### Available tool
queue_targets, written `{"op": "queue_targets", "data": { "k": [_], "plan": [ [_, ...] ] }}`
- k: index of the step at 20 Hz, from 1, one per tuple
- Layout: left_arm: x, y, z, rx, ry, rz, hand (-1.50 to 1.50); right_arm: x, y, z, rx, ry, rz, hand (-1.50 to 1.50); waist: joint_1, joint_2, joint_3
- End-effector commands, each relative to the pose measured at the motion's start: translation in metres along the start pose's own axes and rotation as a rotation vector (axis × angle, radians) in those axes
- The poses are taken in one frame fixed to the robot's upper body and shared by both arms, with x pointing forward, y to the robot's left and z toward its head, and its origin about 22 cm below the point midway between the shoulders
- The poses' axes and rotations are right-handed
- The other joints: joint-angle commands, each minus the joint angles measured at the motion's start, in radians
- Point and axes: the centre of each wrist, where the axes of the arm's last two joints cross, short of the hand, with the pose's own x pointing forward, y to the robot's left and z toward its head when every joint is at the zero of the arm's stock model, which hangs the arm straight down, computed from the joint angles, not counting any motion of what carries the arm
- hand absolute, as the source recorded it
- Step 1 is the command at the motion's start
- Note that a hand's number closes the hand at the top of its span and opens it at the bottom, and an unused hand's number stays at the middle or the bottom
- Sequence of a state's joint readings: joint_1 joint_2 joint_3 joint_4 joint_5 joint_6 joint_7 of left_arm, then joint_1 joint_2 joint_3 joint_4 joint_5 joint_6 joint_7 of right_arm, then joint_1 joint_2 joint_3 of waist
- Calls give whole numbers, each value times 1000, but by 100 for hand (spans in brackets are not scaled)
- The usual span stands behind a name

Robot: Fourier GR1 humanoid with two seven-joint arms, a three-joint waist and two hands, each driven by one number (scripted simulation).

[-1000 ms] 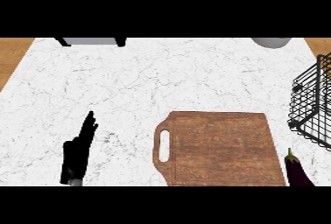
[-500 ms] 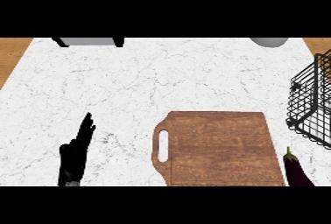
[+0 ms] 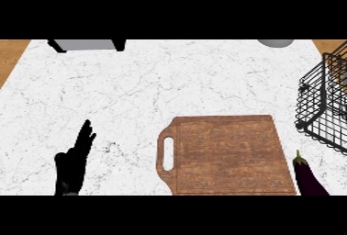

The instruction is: Pick the can from the cutting board and place it in the tiered basket

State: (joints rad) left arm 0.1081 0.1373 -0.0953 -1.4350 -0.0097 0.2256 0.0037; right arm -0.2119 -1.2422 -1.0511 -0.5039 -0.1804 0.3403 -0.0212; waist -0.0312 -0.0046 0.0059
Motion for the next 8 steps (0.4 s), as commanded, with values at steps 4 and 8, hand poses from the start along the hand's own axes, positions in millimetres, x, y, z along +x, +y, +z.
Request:
{"op": "queue_targets", "data": {
  "k": [4,8],
  "plan": [
    [-13,17,11,46,53,10,0,-8,-70,33,58,3,25,-150,-30,-4,4],
    [-8,8,2,26,39,2,0,-13,-82,41,106,-18,-1,-150,-29,-1,5]
  ]
}}
